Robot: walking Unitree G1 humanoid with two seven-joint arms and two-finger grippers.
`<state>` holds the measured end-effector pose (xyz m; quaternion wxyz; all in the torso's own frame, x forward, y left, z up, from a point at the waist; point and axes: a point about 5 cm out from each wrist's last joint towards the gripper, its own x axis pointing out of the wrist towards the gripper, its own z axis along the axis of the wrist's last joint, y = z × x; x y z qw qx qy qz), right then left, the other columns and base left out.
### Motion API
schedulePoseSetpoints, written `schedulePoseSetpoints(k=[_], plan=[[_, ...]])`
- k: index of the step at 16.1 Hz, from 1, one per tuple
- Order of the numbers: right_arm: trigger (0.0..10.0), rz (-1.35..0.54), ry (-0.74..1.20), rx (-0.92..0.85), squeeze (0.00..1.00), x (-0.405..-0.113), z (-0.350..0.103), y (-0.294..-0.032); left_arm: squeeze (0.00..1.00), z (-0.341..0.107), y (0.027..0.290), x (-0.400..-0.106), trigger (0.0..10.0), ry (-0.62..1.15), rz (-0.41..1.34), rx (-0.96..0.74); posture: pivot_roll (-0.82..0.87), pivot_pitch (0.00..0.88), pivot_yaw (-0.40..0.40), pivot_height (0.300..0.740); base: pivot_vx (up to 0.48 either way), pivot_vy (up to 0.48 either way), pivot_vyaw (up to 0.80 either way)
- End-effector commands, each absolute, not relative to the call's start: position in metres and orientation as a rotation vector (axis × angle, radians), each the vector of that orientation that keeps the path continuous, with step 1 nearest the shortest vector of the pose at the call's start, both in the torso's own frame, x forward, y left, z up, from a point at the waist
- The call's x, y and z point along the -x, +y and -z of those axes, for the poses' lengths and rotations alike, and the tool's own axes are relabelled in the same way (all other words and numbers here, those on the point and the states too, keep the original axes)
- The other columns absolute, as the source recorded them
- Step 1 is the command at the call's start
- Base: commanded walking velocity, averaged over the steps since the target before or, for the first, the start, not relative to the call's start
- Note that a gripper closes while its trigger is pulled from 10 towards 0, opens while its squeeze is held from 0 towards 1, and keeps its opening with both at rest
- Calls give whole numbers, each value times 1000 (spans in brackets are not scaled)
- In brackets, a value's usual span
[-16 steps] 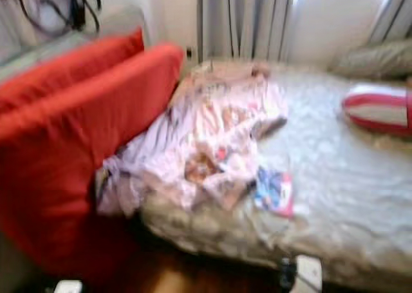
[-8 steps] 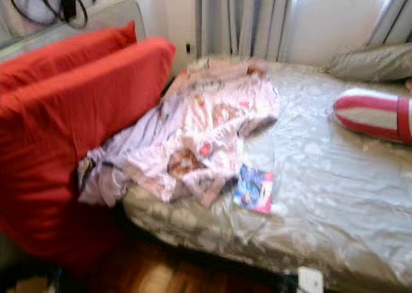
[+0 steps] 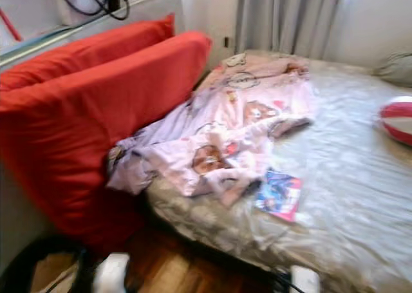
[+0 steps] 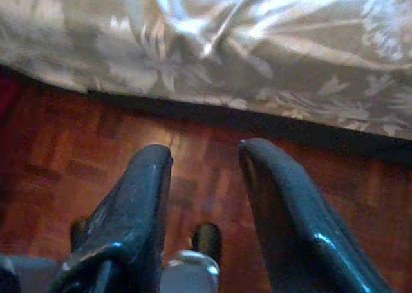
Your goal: Clean up the room
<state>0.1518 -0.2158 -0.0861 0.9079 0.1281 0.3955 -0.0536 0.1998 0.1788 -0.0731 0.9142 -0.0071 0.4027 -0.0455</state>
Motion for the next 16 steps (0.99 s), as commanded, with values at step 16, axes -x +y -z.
schedulePoseSetpoints(k=[16], plan=[[10000,149,826,-248,0,-147,85,-229,0,73,197,-195,10000,811,-21,-5,24,4,-12,740,0,-38,0]])
